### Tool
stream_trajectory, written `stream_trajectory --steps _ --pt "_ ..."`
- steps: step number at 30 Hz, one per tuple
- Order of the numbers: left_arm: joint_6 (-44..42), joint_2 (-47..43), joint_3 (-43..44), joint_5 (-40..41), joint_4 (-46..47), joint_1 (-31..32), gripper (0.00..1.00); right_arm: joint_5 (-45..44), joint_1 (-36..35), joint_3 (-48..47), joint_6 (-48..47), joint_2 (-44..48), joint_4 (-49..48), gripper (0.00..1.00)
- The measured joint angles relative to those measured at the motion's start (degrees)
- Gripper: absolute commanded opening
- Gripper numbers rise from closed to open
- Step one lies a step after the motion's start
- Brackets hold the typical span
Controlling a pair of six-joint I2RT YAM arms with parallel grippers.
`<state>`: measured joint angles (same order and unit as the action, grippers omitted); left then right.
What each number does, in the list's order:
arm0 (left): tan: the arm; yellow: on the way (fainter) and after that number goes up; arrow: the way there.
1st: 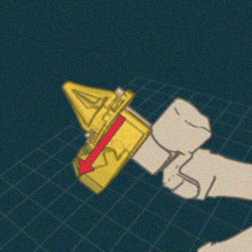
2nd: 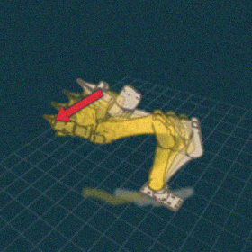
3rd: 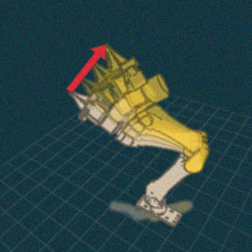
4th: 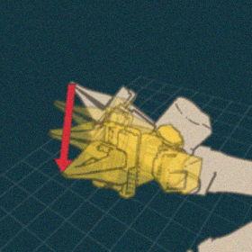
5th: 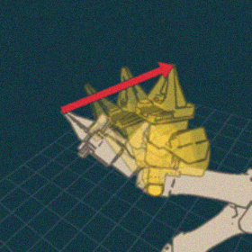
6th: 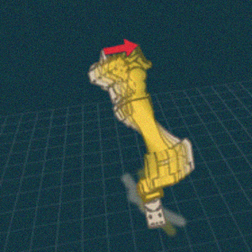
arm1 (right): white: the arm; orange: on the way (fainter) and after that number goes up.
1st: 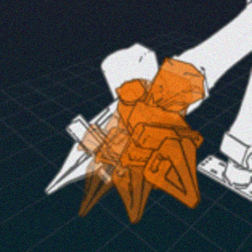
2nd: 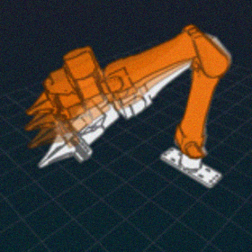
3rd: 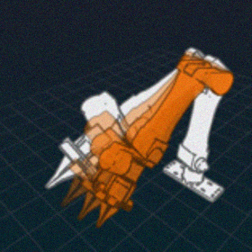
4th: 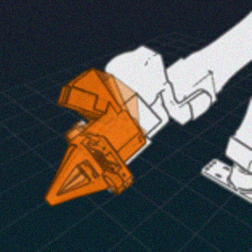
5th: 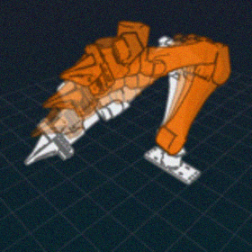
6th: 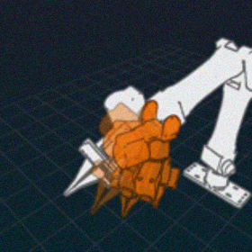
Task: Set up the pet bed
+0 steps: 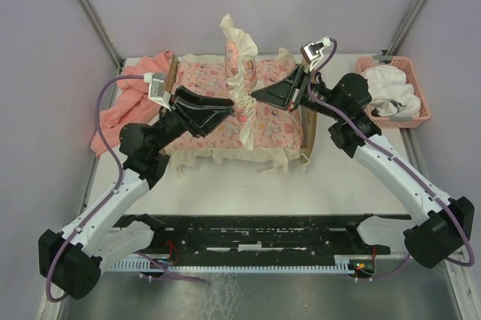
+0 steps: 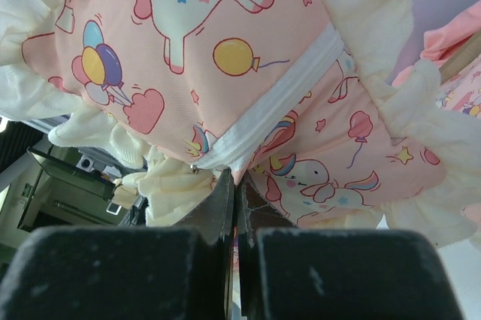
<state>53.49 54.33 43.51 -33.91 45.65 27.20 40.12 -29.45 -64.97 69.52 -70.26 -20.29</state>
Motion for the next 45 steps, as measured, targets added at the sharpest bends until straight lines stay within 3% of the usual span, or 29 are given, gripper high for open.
stream_trajectory --steps 4,7,13,18,21,26,30,33,40,45 --pt "0.52 1.55 -0.04 1.09 1.75 0.81 0.16 0.15 -0.09 0.96 1.2 -0.17 -1.95 0.02" --pt "0.87 2.16 -0.33 2.56 2.78 1.49 0.03 0.55 -0.09 1.25 1.64 -0.55 -2.86 0.07" --pt "-0.15 1.81 -0.48 4.96 1.51 2.32 0.03 0.85 -0.09 2.99 0.63 -0.63 -2.89 0.35" --pt "-2.75 0.37 -0.9 7.21 -1.9 2.45 0.03 -0.11 -0.13 3.5 -7.69 0.07 3.8 0.57" --pt "-4.74 -0.2 -1.42 8.68 -3.74 2.45 0.03 -1.11 -0.11 3.43 -15.93 1.49 10.47 0.64" --pt "-9.64 -0.09 -1.77 11.85 -9.03 2.47 0.03 -7.32 -0.11 2.16 -30.58 4.22 24.83 0.64" --pt "-14.67 1.42 -0.87 16.55 -17.51 2.47 0.37 -13.81 -0.02 1.4 -40.15 6.12 33.88 0.57" --pt "-18.27 3.13 1.75 23.23 -29.55 2.51 0.5 -17.53 0.0 1.4 -44.85 7.1 38.88 0.55" --pt "-20.76 -0.15 3.93 39.54 -55.98 2.51 0.61 -19.85 -1.03 4.46 -49.94 10.1 42.01 0.56" --pt "-22.16 -8.57 4.0 45.99 -65.7 2.51 0.61 -22.45 -7.5 8.94 -49.96 12.94 41.48 0.59"
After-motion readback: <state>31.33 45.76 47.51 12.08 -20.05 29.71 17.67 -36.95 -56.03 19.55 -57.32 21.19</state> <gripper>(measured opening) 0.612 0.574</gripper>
